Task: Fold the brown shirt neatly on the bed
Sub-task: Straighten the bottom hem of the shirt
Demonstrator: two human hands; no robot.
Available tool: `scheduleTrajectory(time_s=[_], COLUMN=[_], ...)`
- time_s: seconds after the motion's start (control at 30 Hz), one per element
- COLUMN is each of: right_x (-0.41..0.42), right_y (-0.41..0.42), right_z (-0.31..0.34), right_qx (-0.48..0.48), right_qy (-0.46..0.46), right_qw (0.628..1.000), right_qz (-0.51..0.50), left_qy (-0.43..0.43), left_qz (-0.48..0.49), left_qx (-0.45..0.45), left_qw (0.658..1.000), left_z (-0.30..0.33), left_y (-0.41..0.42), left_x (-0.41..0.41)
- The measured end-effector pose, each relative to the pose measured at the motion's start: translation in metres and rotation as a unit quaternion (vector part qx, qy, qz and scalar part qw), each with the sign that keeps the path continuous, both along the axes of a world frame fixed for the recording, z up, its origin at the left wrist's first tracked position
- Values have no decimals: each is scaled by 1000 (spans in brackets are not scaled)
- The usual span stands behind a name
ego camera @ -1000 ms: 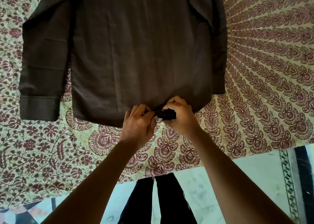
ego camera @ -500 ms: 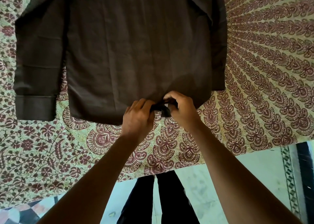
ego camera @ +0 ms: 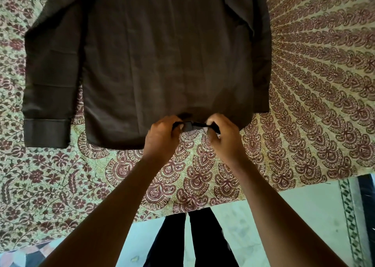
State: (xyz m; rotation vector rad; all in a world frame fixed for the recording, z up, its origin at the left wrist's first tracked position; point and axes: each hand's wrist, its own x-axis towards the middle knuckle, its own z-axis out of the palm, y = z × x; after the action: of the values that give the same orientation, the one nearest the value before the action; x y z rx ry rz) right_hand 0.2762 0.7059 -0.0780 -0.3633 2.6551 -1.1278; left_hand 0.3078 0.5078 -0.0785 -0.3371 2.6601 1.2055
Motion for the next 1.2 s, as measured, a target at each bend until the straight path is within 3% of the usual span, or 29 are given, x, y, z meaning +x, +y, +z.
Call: scheduleTrajectory(time_s=[0.17, 0.37, 0.57, 0.73, 0.87, 0.97, 1.1, 1.2], right_x=[-3, 0, 7, 16, 30, 36, 29, -1], right_y=[-5, -4, -2, -8, -5, 4, 6, 1], right_z=[-2, -2, 1, -3, -11, -12, -10, -16], right_qx=[-47, -58, -40, 39, 159, 171, 76, 168], right_qy=[-29, -28, 26, 46, 119, 117, 136, 156], right_qw=[997, 998, 999, 998, 971, 963, 986, 973], right_qz=[-51, -21, 7, 35, 131, 171, 65, -36], left_qy=[-15, -4, -56, -37, 40, 63, 97, 104], left_qz=[-13, 8, 49, 34, -50, -144, -111, -107], left_qx=[32, 47, 76, 23, -20, -84, -94, -164], left_qw=[999, 999, 994, 998, 998, 984, 985, 975], left_z=[-1, 1, 6, 3, 6, 5, -2, -15], left_y=[-1, -2, 1, -1, 0, -1, -4, -1], left_x=[5, 12, 6, 5, 15, 29, 29, 15])
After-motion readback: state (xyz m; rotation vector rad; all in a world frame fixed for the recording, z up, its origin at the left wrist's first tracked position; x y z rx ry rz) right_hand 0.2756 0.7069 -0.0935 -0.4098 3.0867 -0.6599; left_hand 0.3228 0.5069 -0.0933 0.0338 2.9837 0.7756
